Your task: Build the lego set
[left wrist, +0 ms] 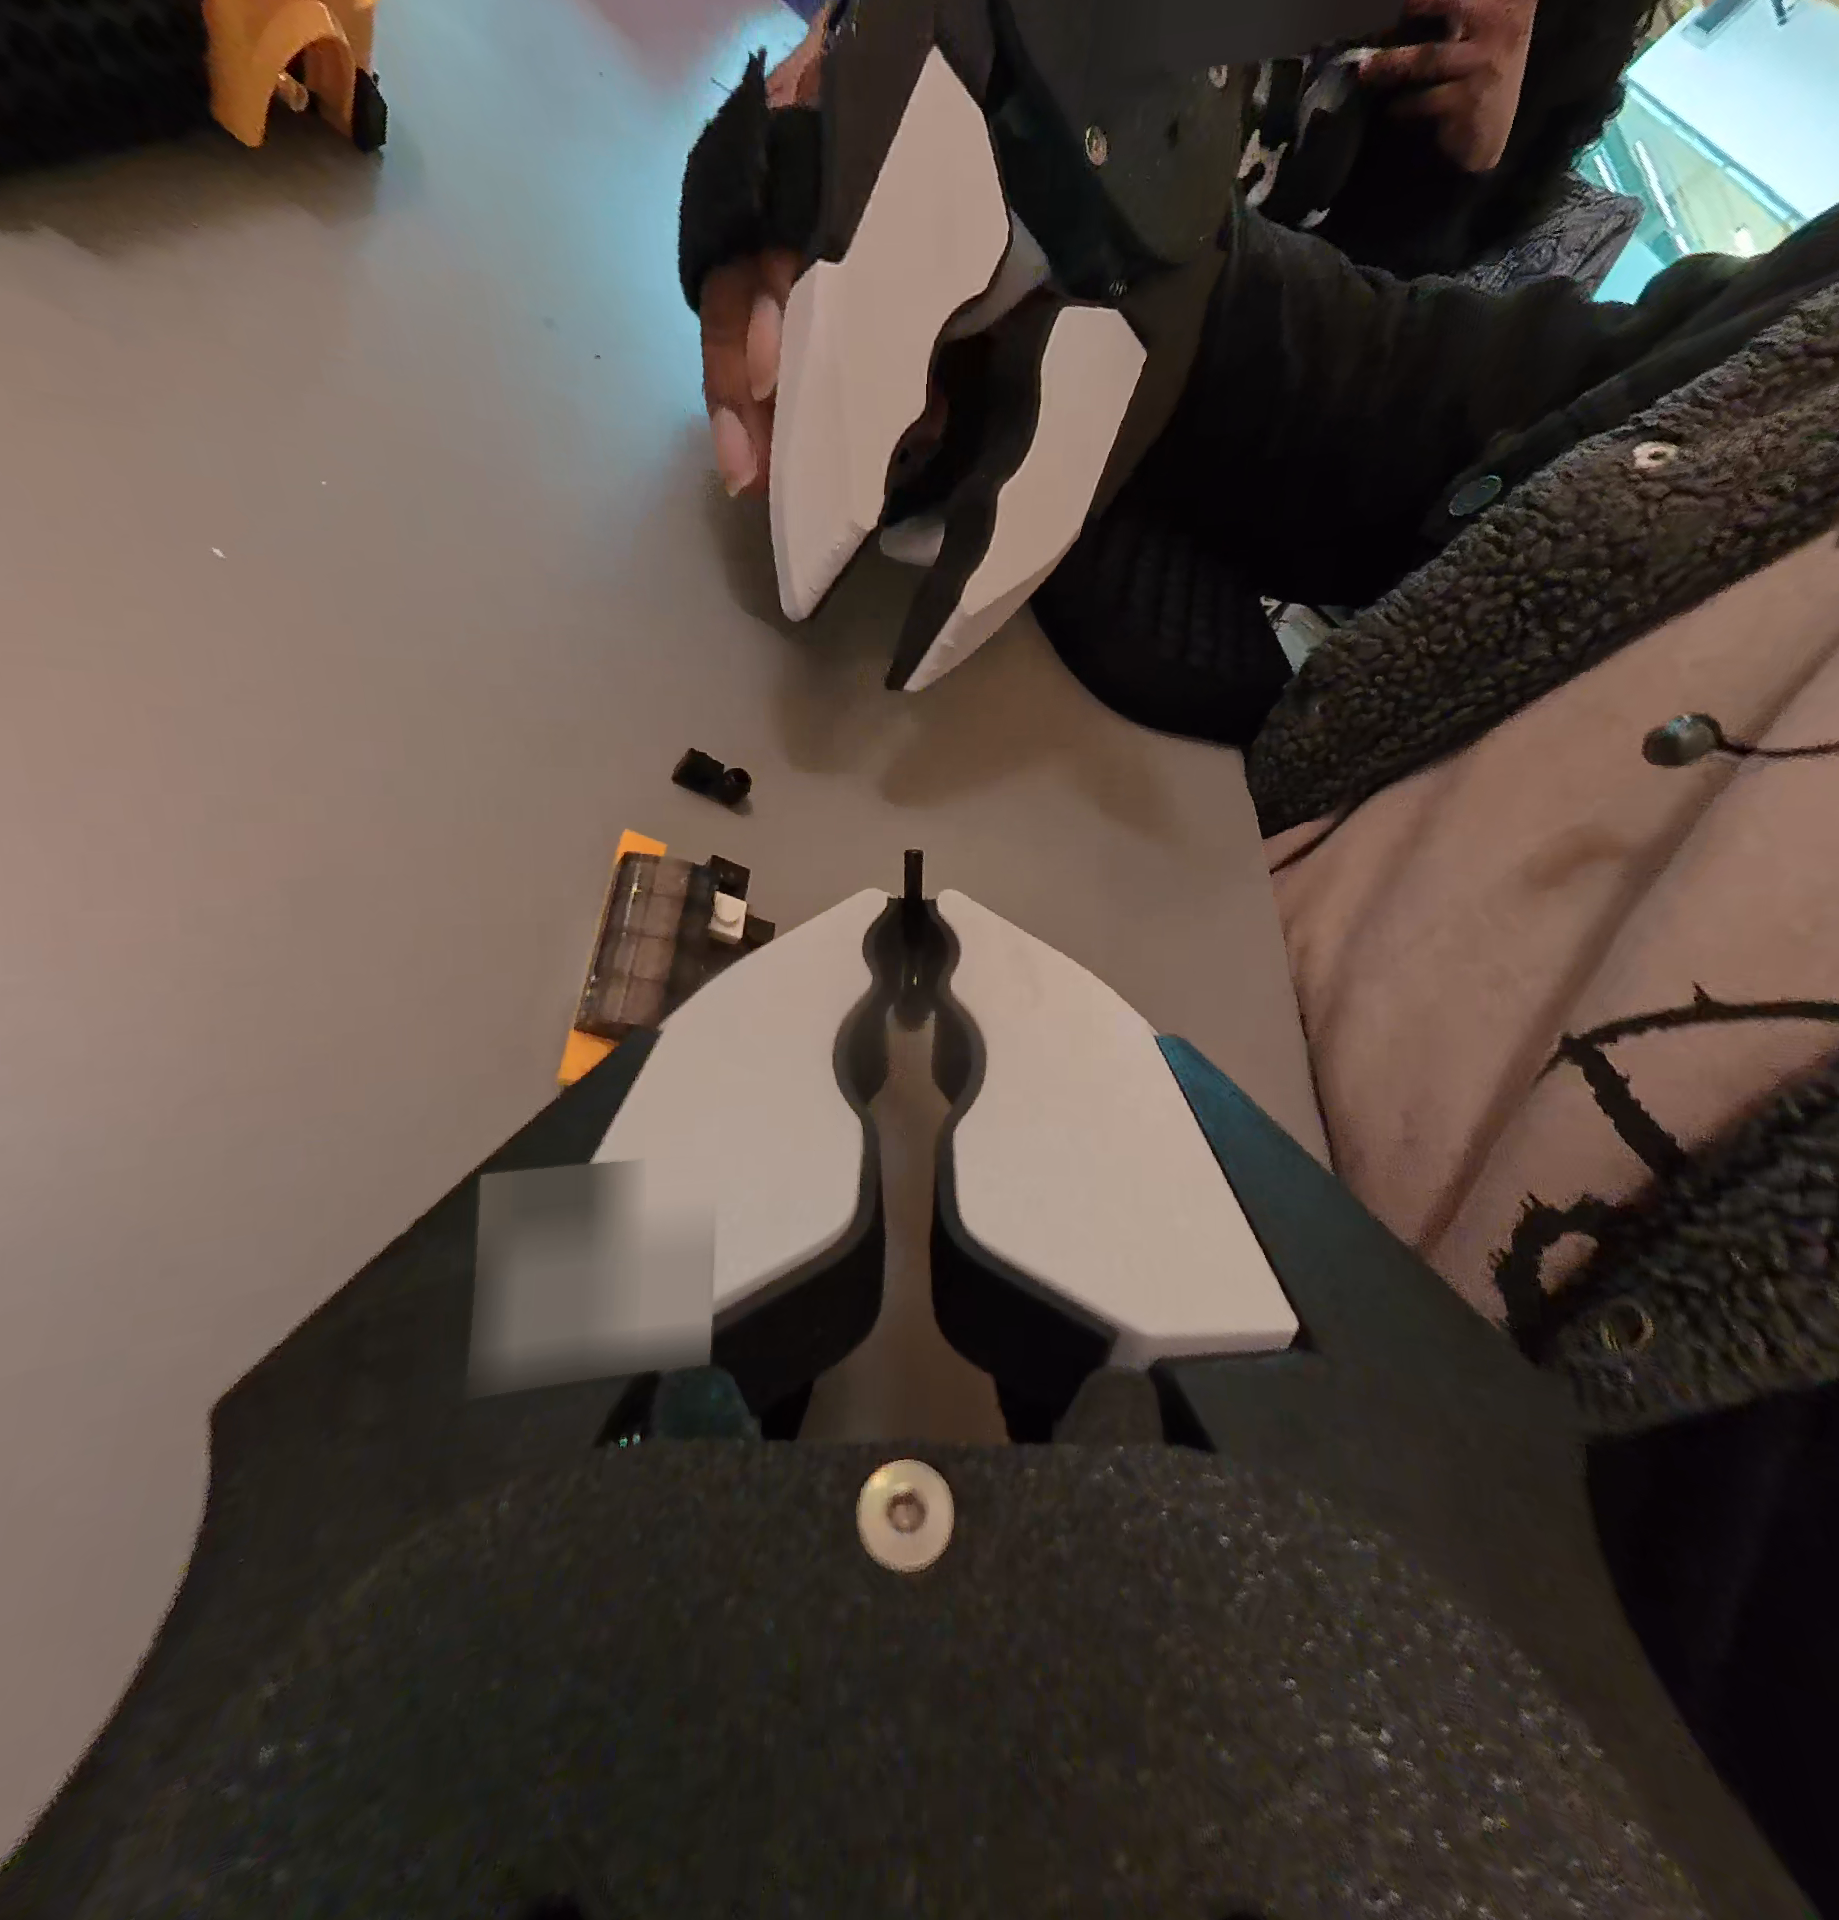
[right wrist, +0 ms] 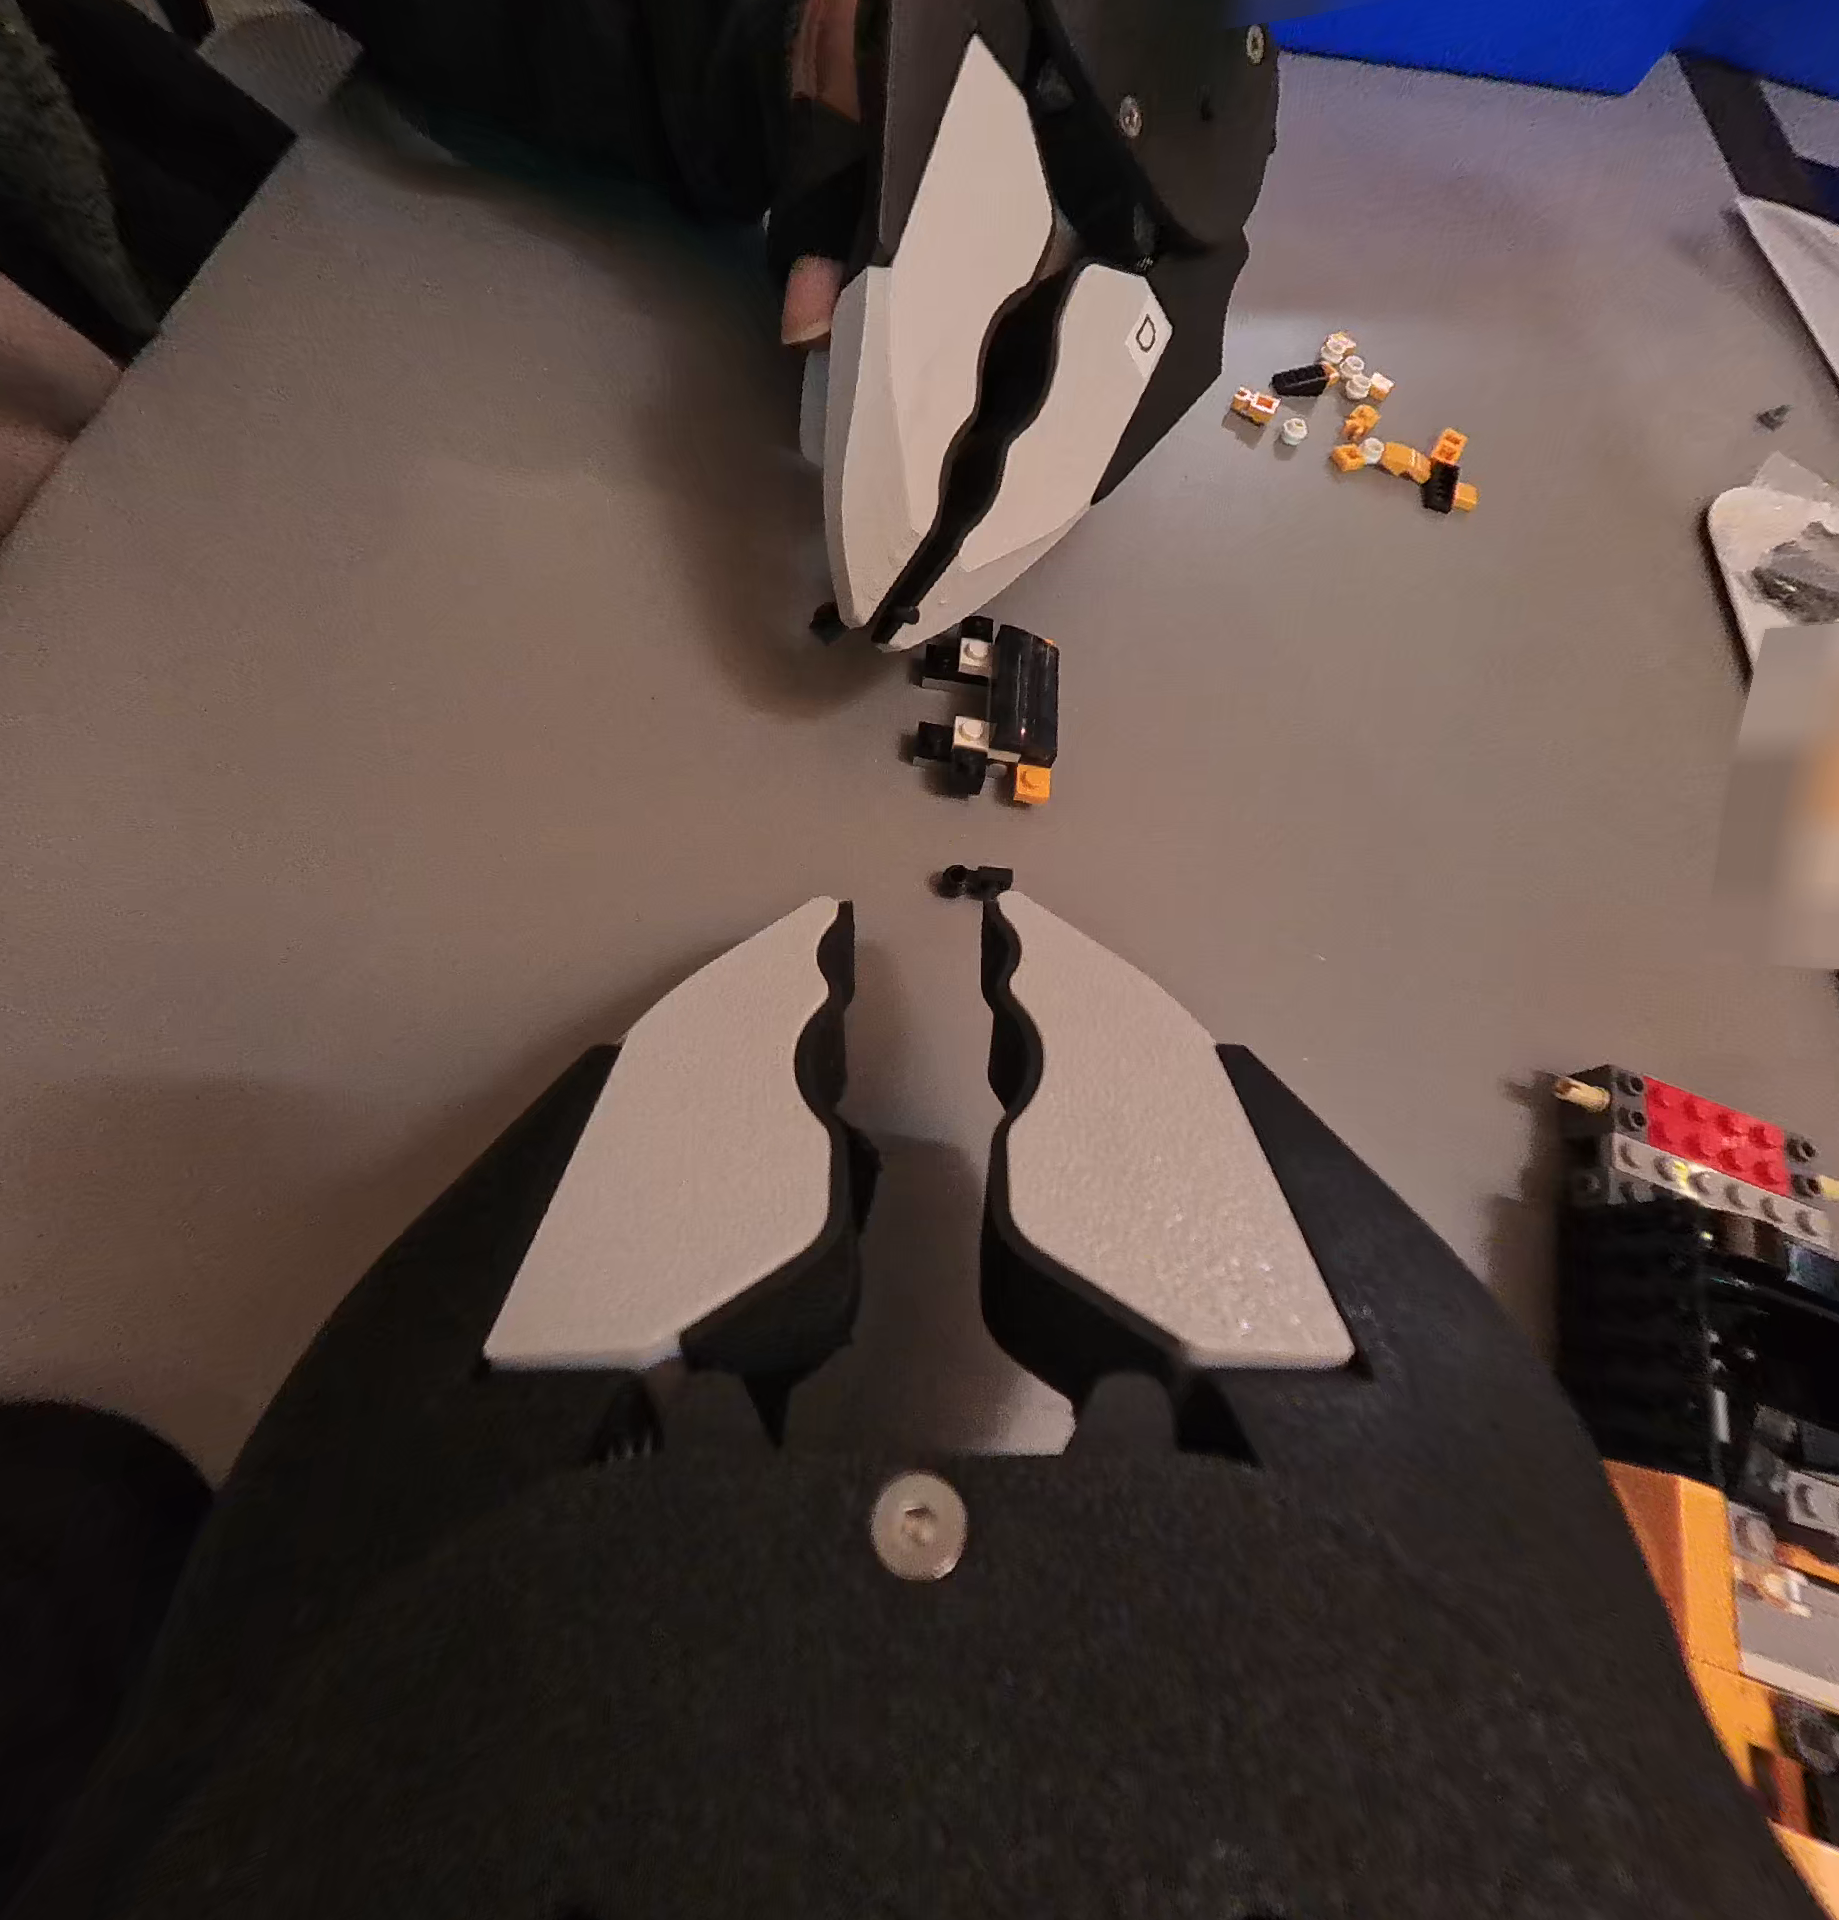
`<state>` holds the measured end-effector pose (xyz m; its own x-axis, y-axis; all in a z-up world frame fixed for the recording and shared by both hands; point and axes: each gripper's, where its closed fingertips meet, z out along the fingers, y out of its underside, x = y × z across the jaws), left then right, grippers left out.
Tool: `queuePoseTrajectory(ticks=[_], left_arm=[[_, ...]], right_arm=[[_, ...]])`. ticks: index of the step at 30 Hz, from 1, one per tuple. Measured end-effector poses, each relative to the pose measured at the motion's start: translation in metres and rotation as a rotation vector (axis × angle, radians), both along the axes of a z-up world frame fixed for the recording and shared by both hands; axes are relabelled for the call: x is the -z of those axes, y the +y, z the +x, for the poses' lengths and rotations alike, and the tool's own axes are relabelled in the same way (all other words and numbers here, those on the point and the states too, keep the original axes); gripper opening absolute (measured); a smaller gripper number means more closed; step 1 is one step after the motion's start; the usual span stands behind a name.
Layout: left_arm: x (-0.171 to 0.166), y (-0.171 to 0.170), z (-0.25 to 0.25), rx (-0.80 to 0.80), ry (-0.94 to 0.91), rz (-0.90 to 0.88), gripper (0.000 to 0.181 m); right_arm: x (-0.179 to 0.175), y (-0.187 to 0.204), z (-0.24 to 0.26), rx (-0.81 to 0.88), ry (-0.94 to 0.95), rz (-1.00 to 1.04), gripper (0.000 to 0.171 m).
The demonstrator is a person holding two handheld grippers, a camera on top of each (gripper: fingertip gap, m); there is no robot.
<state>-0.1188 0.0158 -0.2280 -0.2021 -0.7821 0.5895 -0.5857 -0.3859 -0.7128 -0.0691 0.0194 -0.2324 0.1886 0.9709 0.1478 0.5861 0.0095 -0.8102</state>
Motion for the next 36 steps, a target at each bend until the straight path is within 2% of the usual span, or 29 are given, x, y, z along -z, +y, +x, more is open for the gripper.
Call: queuePoseTrajectory(ticks=[8,18,24,31,36], left_arm=[[0.001,0.003,0.003,-0.014,0.021,-0.043,0.002],[-0.001,0.003,0.003,-0.021,0.006,-0.063,0.002],[-0.002,0.003,0.002,-0.015,0.004,-0.07,0.002],[-0.018,0.011,-0.002,-0.053,-0.094,-0.137,0.002],[-0.018,0.012,-0.003,-0.074,-0.101,-0.117,0.002]], right_arm=[[0.003,-0.005,0.003,0.02,0.021,-0.012,0.027],[-0.002,0.008,0.007,0.076,0.048,0.024,0.026],[-0.002,0.011,0.01,0.174,-0.017,-0.041,0.027],[-0.009,0.025,0.004,0.307,-0.049,0.025,0.028],[0.007,0.015,0.01,0.3,-0.173,-0.032,0.028]])
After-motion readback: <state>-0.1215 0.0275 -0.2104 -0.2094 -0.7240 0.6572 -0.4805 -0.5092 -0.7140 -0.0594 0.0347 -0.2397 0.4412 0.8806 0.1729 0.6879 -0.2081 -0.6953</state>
